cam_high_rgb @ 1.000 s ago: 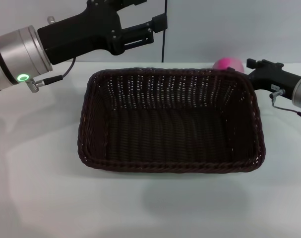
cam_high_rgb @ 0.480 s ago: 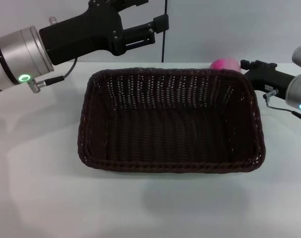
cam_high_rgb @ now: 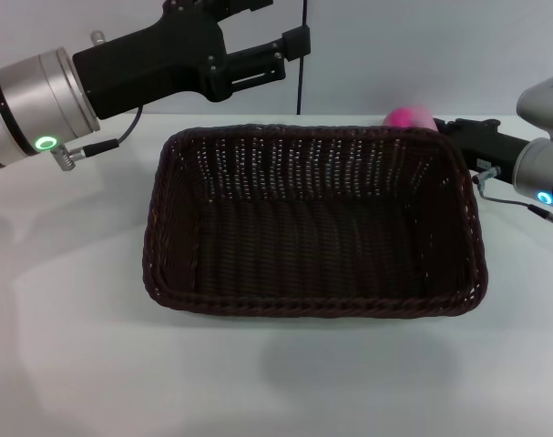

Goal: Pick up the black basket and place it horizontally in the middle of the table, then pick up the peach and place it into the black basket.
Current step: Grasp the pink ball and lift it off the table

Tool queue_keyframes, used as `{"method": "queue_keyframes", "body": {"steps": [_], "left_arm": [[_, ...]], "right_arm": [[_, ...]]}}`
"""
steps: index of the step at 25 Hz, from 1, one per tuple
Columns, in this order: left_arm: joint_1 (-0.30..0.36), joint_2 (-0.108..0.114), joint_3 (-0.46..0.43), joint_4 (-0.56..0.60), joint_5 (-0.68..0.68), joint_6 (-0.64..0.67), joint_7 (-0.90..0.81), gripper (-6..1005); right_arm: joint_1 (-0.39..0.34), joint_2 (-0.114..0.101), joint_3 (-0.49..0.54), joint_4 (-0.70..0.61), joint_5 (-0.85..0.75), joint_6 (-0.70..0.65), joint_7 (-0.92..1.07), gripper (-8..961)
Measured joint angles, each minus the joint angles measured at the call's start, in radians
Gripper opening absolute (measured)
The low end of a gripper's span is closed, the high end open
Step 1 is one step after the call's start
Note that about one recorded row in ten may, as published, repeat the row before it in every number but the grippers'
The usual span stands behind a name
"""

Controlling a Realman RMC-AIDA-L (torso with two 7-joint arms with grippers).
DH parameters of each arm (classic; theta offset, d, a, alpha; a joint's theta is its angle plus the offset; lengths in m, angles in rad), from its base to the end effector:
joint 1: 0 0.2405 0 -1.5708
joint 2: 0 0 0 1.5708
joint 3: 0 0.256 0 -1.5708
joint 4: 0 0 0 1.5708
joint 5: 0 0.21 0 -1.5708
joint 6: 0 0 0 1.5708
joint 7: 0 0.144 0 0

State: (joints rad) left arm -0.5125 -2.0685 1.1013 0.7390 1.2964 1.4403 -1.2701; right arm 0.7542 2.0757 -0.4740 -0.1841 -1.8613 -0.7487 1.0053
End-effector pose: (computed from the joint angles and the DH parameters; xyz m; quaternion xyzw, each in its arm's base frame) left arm -0.1786 0.3587 0.0149 -0.8873 -0.0979 -0.4151 0.1759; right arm 0.2921 0.4080 -0.0499 -0.8650 0.2956 0.1415 0.3801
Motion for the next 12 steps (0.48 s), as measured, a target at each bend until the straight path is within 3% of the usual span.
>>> {"method": "queue_keyframes", "body": {"steps": [5,12], "left_arm": [[-0.013,-0.001,-0.002,-0.020,-0.001,-0.007,0.003,802],[-0.024,0.002,-0.006,-0.039,-0.002,-0.009,0.012,802]], "right_arm": [[0.002,0.000,0.001,0.001,0.004,-0.002,-0.025,255],[-0.010,0.001,0.013,-0.006,0.020,-0.005,-0.027,210]]}}
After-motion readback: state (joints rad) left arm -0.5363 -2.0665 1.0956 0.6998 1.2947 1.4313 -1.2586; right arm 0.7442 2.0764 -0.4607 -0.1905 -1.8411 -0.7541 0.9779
